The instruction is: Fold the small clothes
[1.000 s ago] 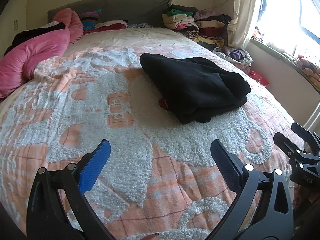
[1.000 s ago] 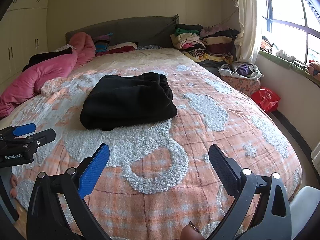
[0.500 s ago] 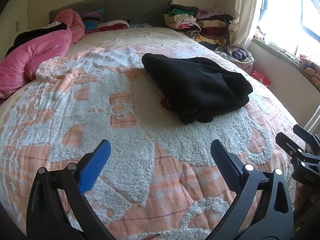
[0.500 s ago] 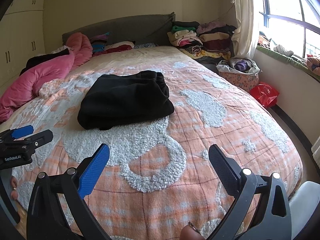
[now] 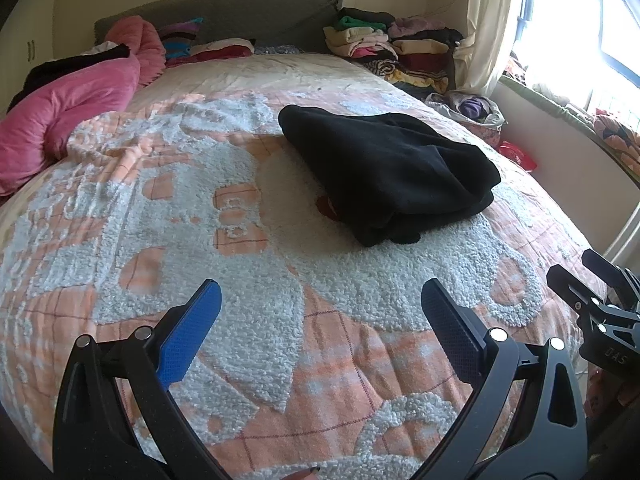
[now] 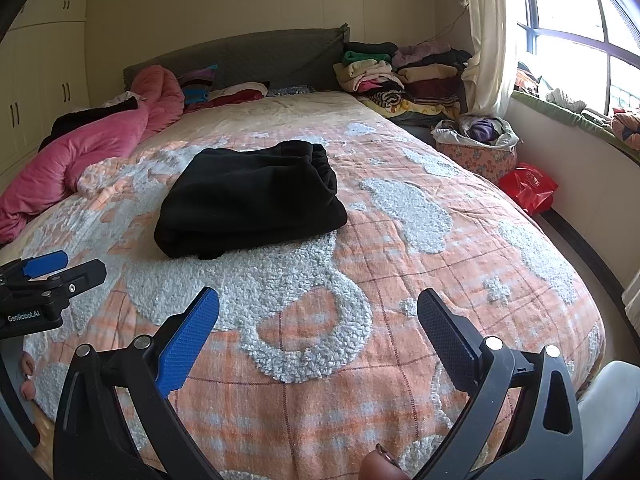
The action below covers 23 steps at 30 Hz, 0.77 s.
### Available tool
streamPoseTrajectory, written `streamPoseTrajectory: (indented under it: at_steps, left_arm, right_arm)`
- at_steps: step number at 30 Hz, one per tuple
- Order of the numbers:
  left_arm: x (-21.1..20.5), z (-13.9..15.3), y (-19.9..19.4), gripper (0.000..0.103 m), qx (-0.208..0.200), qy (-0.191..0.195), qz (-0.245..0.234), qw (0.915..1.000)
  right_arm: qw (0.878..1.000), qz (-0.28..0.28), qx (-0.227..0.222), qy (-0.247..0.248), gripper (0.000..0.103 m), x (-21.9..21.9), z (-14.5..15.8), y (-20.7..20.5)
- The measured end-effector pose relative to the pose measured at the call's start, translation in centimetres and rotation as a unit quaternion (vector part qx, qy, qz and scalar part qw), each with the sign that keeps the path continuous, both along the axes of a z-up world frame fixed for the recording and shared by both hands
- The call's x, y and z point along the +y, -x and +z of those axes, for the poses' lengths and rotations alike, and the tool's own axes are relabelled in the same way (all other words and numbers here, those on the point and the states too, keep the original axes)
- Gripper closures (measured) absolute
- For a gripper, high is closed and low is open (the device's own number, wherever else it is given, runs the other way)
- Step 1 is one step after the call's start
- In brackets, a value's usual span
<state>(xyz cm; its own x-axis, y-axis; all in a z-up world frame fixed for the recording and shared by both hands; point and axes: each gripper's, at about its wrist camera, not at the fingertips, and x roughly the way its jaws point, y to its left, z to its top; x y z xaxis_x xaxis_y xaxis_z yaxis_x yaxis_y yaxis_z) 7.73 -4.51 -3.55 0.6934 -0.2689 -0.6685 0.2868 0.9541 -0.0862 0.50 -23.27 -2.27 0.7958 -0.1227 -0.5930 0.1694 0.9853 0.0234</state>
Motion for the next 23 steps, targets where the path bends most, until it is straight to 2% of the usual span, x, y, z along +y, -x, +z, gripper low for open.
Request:
streamPoseTrajectory:
  at_steps: [5,10,12,15,18,19,21,23]
  left_arm:
    - [0.0,-0.1,-0.2,0.009,0.007,0.007,-0.004,0.9999]
    - [0.6,-0.5,-0.8,0.009,0.026,0.008,0.015,0.9995]
    - [1.5,-0.4,-1.3,0.009,0.034,0.015,0.028,0.9989]
    - [5.6,0.3,-3.3,0.009,0.050,0.037,0.072,0.9954]
    - [13.7,1.8,-6.3,0.009,0.052,0.054,0.175,0.9817]
    - [16.3,2.1,-7.1,0.009,0.052,0.054,0.197,0.9775]
    - [22.3,2.6,-8.6,0.009,0.041,0.012,0.264,0.9637]
    - [29.1,2.5,-9.9,0.009,0.028,-0.044,0.339,0.9392]
  right_arm:
    - [1.000,-0.002,0.003,-0.002,0.004,-0.1,-0.2,0.1]
    - [1.000,-0.024,0.004,-0.009,0.004,-1.2,-0.2,0.3]
    - [0.999,-0.049,0.000,-0.006,0.004,-2.3,-0.2,0.9]
    - [0.992,-0.127,-0.002,-0.009,0.004,-6.5,-0.4,2.9]
    - [0.966,-0.260,0.013,-0.008,0.004,-14.0,-1.1,6.6]
    - [0.945,-0.327,0.026,-0.005,0.004,-17.9,-1.5,8.9]
    - [0.912,-0.408,0.047,-0.011,0.004,-22.7,-2.3,12.2]
    - [0.870,-0.488,0.074,-0.023,0.004,-28.1,-3.4,16.6]
